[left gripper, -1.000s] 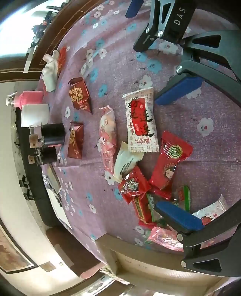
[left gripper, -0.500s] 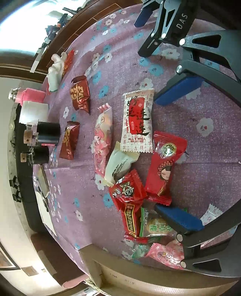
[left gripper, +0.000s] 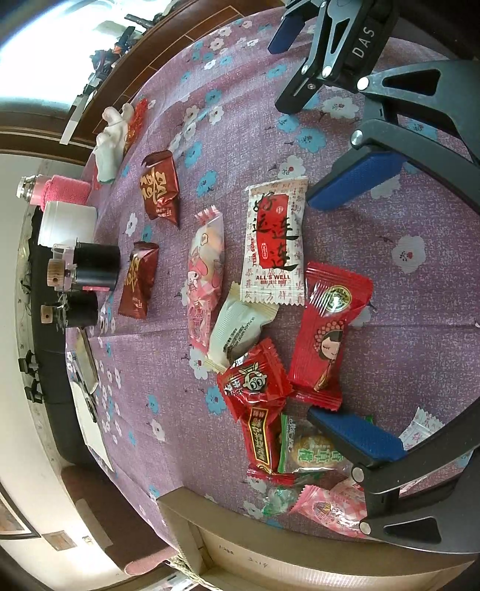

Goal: Organize snacks

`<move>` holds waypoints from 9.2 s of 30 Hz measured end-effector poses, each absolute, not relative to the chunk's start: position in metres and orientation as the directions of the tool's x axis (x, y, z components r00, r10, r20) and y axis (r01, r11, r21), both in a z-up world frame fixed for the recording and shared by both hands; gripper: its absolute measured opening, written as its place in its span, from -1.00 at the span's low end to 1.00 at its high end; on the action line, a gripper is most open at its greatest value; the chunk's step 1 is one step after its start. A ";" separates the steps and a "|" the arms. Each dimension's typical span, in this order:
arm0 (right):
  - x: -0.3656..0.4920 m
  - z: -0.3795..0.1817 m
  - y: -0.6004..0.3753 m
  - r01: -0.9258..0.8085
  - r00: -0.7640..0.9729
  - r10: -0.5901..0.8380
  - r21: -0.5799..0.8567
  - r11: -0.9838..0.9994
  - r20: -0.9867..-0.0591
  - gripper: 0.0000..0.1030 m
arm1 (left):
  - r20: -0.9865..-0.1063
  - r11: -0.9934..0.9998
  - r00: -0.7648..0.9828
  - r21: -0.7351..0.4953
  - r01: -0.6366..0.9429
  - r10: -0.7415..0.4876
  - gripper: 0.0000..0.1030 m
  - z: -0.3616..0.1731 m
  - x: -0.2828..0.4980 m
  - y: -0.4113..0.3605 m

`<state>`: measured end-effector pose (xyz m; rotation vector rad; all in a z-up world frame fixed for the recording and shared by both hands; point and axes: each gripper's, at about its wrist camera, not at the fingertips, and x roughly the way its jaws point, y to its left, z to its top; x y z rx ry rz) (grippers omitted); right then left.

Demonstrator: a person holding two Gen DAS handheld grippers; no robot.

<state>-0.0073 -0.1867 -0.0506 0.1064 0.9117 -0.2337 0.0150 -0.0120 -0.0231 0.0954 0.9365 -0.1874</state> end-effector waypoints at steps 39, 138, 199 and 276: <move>-0.018 -0.050 -0.190 0.298 0.521 -0.146 0.019 0.954 -0.841 1.00 | -0.854 0.913 0.422 -0.136 0.385 -0.305 1.00 -0.010 -0.029 -0.003; -0.038 -0.035 -0.003 -0.262 0.524 0.225 0.096 0.960 -0.822 -0.36 | -0.808 0.943 0.498 -0.209 0.259 -0.316 0.85 0.033 0.003 0.128; 0.083 0.040 0.110 -0.320 0.426 0.547 0.445 0.836 -0.721 -0.50 | -0.789 0.941 0.525 -0.330 0.075 -0.318 -0.56 0.038 0.101 0.281; -0.011 -0.039 0.057 -0.362 0.228 0.420 0.324 0.874 -0.878 -0.53 | -0.721 0.836 0.533 -0.547 -0.044 -0.444 0.52 0.033 -0.081 0.308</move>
